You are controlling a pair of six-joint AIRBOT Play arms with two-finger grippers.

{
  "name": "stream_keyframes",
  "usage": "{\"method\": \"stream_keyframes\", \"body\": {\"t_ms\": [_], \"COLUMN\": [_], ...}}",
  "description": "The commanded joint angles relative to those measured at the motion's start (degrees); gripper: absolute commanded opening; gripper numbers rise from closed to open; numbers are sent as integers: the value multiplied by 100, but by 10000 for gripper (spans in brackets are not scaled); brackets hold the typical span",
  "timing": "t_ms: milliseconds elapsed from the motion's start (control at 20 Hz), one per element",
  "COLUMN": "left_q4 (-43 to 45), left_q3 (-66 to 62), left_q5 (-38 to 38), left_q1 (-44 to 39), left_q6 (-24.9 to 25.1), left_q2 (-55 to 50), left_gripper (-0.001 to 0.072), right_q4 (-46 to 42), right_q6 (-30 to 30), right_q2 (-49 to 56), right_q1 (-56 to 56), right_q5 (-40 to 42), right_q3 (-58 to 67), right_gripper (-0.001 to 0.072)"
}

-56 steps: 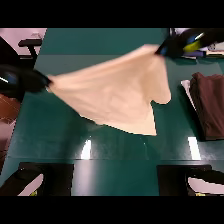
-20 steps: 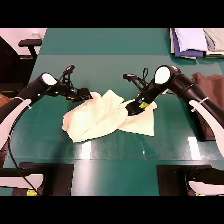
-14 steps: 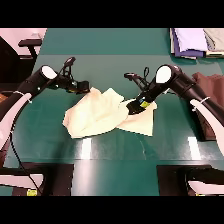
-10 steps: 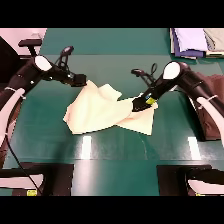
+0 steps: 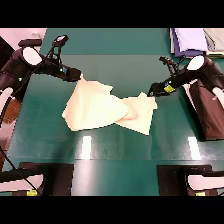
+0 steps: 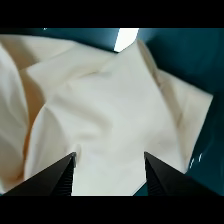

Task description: Fold the shirts.

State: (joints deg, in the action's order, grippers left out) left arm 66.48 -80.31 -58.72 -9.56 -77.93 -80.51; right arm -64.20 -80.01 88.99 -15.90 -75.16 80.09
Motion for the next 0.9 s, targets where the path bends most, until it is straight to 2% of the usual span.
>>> {"method": "stream_keyframes", "body": {"t_ms": [0, 250, 450, 550, 600, 650, 700, 850], "left_q4": [39, 37, 39, 44, 44, 44, 57, 208], "left_q3": [-11, -11, -11, -11, -11, -13, -15, -31], "left_q5": [-26, -28, -59, -103, -133, -177, -195, -20], "left_q1": [2, 2, 2, 2, 2, 2, 2, 2], "left_q6": [-2, -2, 0, 0, -2, -2, -4, -7], "left_q2": [15, 13, 15, 15, 17, 28, 81, 549], "left_gripper": [27, 27, 27, 27, 27, 26, 26, 26], "right_q4": [20, 0, -208, -531, -671, -717, -800, -1095], "right_q6": [210, 208, 208, 212, 212, 214, 212, 208], "right_q2": [839, 1875, 2321, 2330, 2326, 2326, 2304, 1932], "right_q1": [39, -313, -509, -564, -562, -562, -555, -505], "right_q5": [280, 164, -518, -772, -907, -1038, -1147, -1123], "right_q3": [487, 1582, 2129, 2214, 2282, 2371, 2483, 2745], "right_gripper": [506, 507, 497, 294, 151, 48, 18, 18]}}
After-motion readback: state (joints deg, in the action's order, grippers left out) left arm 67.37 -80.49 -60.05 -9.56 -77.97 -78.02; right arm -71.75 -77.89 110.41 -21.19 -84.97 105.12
